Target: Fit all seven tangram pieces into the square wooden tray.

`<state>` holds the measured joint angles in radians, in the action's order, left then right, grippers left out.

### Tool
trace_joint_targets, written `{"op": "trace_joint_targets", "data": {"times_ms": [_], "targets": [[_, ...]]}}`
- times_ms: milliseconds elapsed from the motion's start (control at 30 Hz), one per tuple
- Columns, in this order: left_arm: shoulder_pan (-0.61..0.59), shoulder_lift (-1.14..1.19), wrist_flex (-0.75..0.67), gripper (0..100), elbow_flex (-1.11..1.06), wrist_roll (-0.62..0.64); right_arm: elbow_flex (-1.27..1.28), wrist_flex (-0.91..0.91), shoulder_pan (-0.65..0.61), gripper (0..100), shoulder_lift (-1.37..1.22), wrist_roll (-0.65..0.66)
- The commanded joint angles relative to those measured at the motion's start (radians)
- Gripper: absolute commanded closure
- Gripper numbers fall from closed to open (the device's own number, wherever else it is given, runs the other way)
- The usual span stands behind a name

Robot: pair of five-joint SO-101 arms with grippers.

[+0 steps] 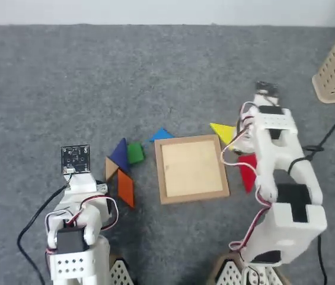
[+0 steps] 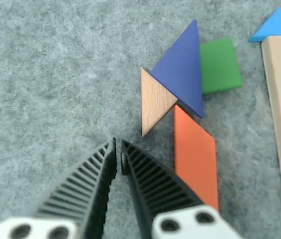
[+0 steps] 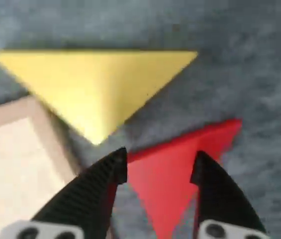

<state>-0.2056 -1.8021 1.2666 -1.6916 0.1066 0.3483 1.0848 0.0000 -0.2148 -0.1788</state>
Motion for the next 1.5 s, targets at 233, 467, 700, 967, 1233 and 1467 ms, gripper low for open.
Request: {"op": "trace_joint_targets", "data": {"times_ms": [233, 467, 700, 967, 1233, 1467], "targets": [[0.000, -0.020, 0.002, 99, 0.005, 0.009, -0.103, 0.168, -0.031, 77.9, 0.171, 0.061], [0.000, -0.020, 0.002, 99, 0.005, 0.009, 0.035, 0.062, -0.101, 77.8, 0.206, 0.095], [0.000, -0.020, 0.002, 99, 0.005, 0.009, -0.014, 0.061, -0.036, 70.4, 0.041, 0.098], [0.000, -0.020, 0.002, 99, 0.005, 0.009, -0.064, 0.061, -0.021, 71.3, -0.077, 0.101], [0.000, -0.020, 0.002, 99, 0.005, 0.009, -0.069, 0.061, -0.019, 77.5, -0.108, 0.100], [0.000, -0.020, 0.002, 99, 0.005, 0.009, -0.069, 0.061, -0.019, 87.6, -0.104, 0.100]]}}
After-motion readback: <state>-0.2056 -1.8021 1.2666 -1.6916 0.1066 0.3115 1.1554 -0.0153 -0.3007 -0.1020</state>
